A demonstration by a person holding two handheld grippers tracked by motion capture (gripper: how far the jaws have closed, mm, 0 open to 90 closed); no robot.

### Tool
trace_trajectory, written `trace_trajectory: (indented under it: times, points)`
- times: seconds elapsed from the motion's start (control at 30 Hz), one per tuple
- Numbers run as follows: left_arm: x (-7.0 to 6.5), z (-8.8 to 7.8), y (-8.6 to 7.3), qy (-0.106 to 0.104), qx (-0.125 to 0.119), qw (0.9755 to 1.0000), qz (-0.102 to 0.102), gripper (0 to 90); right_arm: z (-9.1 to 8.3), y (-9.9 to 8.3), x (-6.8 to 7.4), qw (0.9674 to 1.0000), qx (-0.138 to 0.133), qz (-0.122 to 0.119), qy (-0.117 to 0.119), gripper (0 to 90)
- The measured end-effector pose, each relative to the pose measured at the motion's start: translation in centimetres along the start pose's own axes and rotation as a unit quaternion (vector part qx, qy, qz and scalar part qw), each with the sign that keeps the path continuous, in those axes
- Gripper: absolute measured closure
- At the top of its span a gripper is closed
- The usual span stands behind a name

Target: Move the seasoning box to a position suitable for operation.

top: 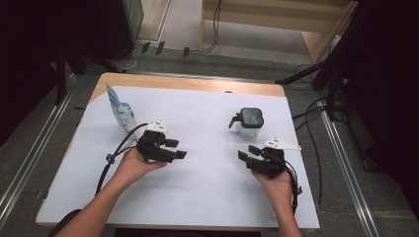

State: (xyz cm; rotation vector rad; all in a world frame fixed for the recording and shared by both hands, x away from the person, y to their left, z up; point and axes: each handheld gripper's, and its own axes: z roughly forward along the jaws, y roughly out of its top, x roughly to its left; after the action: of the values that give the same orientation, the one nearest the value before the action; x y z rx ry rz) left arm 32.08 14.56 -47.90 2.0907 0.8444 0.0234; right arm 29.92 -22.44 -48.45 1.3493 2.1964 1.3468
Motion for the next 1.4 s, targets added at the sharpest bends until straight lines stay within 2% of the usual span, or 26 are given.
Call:
trace_trajectory:
  times: [0.03,0.07,0.1,0.17,0.23,0.27,0.4,0.43,0.5,0.53,0.57,0.6,0.63,0.73,0.8,0.83,0.93,1.07,1.13,1.2,1.3,1.37,1.4]
  points:
    - [0.2,0.1,0.0,-0.006,0.003,1.0000,-0.003,43.2,0.2,0.0,-0.1,0.9999,0.007,0.014,0.004,52.8]
    - [0.3,0.1,-0.1,-0.002,0.008,1.0000,-0.005,43.7,0.5,0.0,-0.3,0.9996,0.014,0.024,0.010,52.9]
    - [0.5,0.2,-0.1,0.000,0.012,0.9999,-0.003,43.8,0.8,0.0,-0.4,0.9995,0.018,0.024,0.014,52.8]
    - [0.7,0.3,-0.2,0.010,0.019,0.9998,0.001,43.4,1.4,0.0,-0.5,0.9996,0.021,0.014,0.009,52.4]
    - [0.7,0.3,-0.2,0.009,0.021,0.9997,0.002,42.2,1.5,0.0,-0.5,0.9998,0.020,0.007,0.006,50.9]
    - [0.8,0.3,-0.3,0.009,0.023,0.9997,0.001,41.6,1.7,0.1,-0.4,0.9998,0.016,-0.004,-0.006,49.5]
    - [0.9,0.2,-0.3,0.006,0.025,0.9996,-0.010,41.2,1.9,0.1,-0.6,0.9999,0.007,-0.007,-0.010,46.6]
    - [0.9,0.2,-0.3,0.004,0.026,0.9996,-0.012,41.2,1.9,0.1,-0.6,0.9998,0.003,-0.007,-0.018,46.5]
    - [0.9,0.1,-0.4,-0.001,0.025,0.9996,-0.015,41.9,1.9,0.2,-0.6,0.9996,0.008,-0.006,-0.025,46.9]
    - [0.9,0.0,-0.4,0.000,0.025,0.9996,-0.013,41.9,1.9,0.4,-0.7,0.9994,0.019,-0.001,-0.028,47.2]
    - [0.8,-0.2,-0.5,0.007,0.025,0.9996,-0.007,42.0,1.7,0.8,-0.7,0.9992,0.023,0.011,-0.030,46.7]
    - [0.8,-0.2,-0.5,0.007,0.025,0.9996,-0.007,42.5,1.7,0.8,-0.7,0.9992,0.023,0.011,-0.030,46.7]
    - [0.9,-0.4,-0.6,0.010,0.021,0.9997,-0.008,42.9,1.7,0.9,-0.7,0.9993,0.007,0.010,-0.037,43.9]
    - [1.0,-0.6,-0.8,0.007,0.015,0.9998,-0.015,42.7,1.8,1.0,-0.8,0.9988,0.007,0.014,-0.046,39.6]
    - [1.1,-0.8,-0.8,0.008,0.009,0.9998,-0.016,42.6,1.9,1.1,-0.9,0.9989,0.004,0.016,-0.044,39.5]
    - [1.1,-0.9,-0.8,0.011,0.010,0.9998,-0.013,42.1,1.9,1.1,-1.1,0.9989,-0.006,0.025,-0.039,39.5]
    - [1.0,-1.0,-0.9,0.022,0.004,0.9997,-0.013,43.2,2.0,1.1,-1.1,0.9985,-0.017,0.026,-0.045,39.1]
    - [1.0,-0.9,-1.0,0.025,0.008,0.9995,-0.014,45.5,2.2,1.0,-1.1,0.9984,-0.016,0.020,-0.050,41.6]
    - [0.9,-1.0,-1.0,0.026,0.005,0.9996,-0.007,46.5,2.5,0.8,-1.1,0.9986,-0.005,0.020,-0.049,46.4]
    - [0.9,-1.1,-1.0,0.027,0.001,0.9996,-0.009,45.8,2.5,0.8,-1.1,0.9984,-0.002,0.021,-0.053,47.3]
    - [1.4,-1.0,-1.1,0.025,-0.004,0.9995,-0.019,44.8,2.7,0.8,-1.2,0.9971,0.006,0.006,-0.076,48.5]
    - [1.5,-1.0,-1.1,0.036,-0.002,0.9990,-0.025,42.4,2.7,0.9,-1.8,0.9958,-0.002,0.015,-0.090,45.2]
    - [1.5,-1.0,-1.1,0.036,-0.002,0.9990,-0.025,40.3,2.7,0.9,-1.8,0.9958,-0.002,0.015,-0.090,45.2]
